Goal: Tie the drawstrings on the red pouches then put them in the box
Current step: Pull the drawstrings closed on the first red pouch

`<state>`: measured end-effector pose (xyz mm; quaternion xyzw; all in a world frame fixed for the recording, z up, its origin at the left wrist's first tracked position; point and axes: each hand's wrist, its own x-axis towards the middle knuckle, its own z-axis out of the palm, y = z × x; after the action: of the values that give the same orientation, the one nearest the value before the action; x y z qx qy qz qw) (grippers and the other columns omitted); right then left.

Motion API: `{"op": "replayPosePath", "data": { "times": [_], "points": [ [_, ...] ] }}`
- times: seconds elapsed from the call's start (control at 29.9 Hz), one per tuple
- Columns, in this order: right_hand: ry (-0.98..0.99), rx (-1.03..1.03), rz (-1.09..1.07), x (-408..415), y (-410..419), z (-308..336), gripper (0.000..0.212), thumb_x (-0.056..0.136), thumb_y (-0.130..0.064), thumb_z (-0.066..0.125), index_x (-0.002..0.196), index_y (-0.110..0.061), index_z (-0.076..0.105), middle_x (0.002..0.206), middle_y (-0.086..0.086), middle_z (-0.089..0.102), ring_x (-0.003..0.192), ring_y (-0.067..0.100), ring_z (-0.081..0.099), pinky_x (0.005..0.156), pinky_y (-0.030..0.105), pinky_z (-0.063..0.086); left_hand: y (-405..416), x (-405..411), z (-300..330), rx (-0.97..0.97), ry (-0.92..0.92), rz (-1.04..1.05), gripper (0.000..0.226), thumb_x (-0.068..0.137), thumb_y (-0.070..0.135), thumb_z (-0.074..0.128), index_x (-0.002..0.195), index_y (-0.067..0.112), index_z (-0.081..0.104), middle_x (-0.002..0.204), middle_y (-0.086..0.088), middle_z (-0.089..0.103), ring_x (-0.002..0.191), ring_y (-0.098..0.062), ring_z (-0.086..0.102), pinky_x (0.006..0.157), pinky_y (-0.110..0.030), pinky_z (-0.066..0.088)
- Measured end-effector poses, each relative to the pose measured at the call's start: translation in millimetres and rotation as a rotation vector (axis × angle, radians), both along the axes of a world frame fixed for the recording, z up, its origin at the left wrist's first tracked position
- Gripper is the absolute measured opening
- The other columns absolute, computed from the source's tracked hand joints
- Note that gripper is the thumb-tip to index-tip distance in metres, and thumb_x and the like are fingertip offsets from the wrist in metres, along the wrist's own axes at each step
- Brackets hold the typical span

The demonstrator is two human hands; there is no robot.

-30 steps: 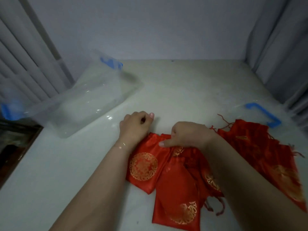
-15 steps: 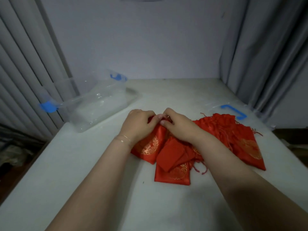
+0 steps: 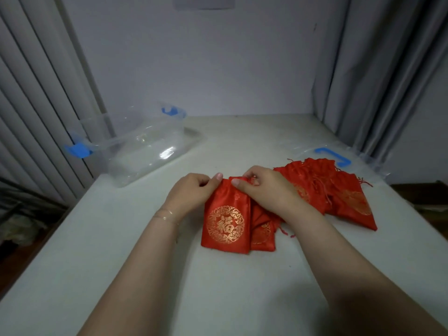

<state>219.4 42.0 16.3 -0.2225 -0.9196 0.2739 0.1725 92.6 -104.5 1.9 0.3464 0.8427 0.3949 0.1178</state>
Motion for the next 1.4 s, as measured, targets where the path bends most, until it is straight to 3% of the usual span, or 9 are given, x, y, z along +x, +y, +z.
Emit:
{"op": "replayPosePath", "data": {
  "times": [0.1,0.23,0.37,0.47,0.64,0.77,0.97,1.17,1.4],
  "points": [
    [-0.030,-0.033,-0.003,-0.9,5.8,-18.9,0.054,0.070,-0.074,0.054,0.090,-0.025,0.063,0.090,-0.009,0.064,0.086,0.011,0.059,0.069,0.032,0.045,-3.1,2.2,-4.0,0.140,-0.284,-0.088,0.048,0.090,0.046,0.056,0.074,0.002,0.065,0.054,0.005,0.063,0.049,0.002,0.056,0.053,-0.010,0.041],
    [-0.004,-0.187,0.015,-4.9,15.7,-27.6,0.062,0.055,-0.083,0.052,0.085,-0.031,0.065,0.095,-0.012,0.064,0.093,0.009,0.060,0.081,0.034,0.049,-5.9,-7.7,-8.6,0.101,-0.249,-0.154,0.032,0.094,0.028,0.056,0.091,-0.001,0.069,0.075,-0.002,0.067,0.051,0.008,0.055,0.046,-0.003,0.035],
    [0.004,-0.186,0.036,-2.8,20.1,-28.8,0.037,0.067,-0.070,0.062,0.075,-0.034,0.064,0.094,-0.016,0.064,0.095,0.005,0.057,0.080,0.031,0.044,-7.5,-16.0,-14.0,0.061,-0.158,-0.166,0.027,0.095,0.028,0.054,0.090,0.009,0.073,0.085,-0.011,0.071,0.064,0.003,0.059,0.057,-0.008,0.043],
    [0.048,-0.187,0.020,0.1,21.0,-31.4,0.033,0.071,-0.063,0.066,0.071,-0.030,0.068,0.086,-0.016,0.066,0.091,0.004,0.058,0.075,0.030,0.045,-8.0,-25.8,-23.6,-0.010,-0.015,-0.095,0.028,0.095,0.033,0.053,0.079,0.024,0.073,0.090,-0.019,0.070,0.079,-0.026,0.062,0.076,-0.033,0.048],
    [0.128,-0.142,-0.062,-3.2,18.8,-38.0,0.030,0.076,-0.049,0.069,0.066,-0.022,0.066,0.070,-0.010,0.063,0.074,0.007,0.057,0.066,0.029,0.043,-10.7,-23.8,-27.0,-0.111,0.166,0.046,0.035,0.098,0.035,0.046,0.068,0.027,0.064,0.061,0.008,0.054,0.064,-0.009,0.050,0.059,-0.026,0.036],
    [0.236,-0.385,-0.091,-5.1,23.5,-37.5,0.028,0.079,-0.033,0.073,0.061,-0.014,0.063,0.060,-0.010,0.060,0.059,0.003,0.053,0.061,0.024,0.040,-11.9,-20.3,-24.5,0.120,-0.010,-0.055,0.038,0.099,0.025,0.045,0.064,0.017,0.058,0.057,0.013,0.053,0.058,-0.001,0.047,0.062,-0.022,0.035],
    [0.266,-0.540,-0.078,-8.2,24.0,-36.2,0.042,0.084,-0.029,0.069,0.054,-0.015,0.043,0.053,0.002,0.042,0.040,0.000,0.037,0.047,0.011,0.035,-15.6,-11.2,-12.1,0.487,-0.346,-0.273,0.037,0.089,0.031,0.051,0.056,0.022,0.066,0.101,0.012,0.060,0.092,-0.001,0.057,0.086,-0.019,0.041],
    [0.146,-0.482,-0.069,-11.0,22.0,-38.1,0.036,0.085,-0.018,0.066,0.055,-0.013,0.047,0.051,0.001,0.047,0.038,0.001,0.040,0.044,0.017,0.037,-16.7,11.9,5.3,0.528,-0.278,-0.458,0.039,0.093,0.025,0.046,0.060,0.022,0.066,0.117,0.006,0.066,0.122,-0.008,0.052,0.100,-0.025,0.035],
    [0.109,-0.255,-0.111,-8.9,16.9,-45.7,0.041,0.081,-0.035,0.069,0.051,-0.018,0.046,0.046,-0.008,0.048,0.051,0.010,0.047,0.057,0.030,0.040,-3.9,22.4,4.4,0.424,-0.196,-0.335,0.038,0.099,0.015,0.043,0.073,-0.005,0.063,0.083,-0.012,0.071,0.085,-0.013,0.069,0.078,-0.013,0.047]
  ]
}}
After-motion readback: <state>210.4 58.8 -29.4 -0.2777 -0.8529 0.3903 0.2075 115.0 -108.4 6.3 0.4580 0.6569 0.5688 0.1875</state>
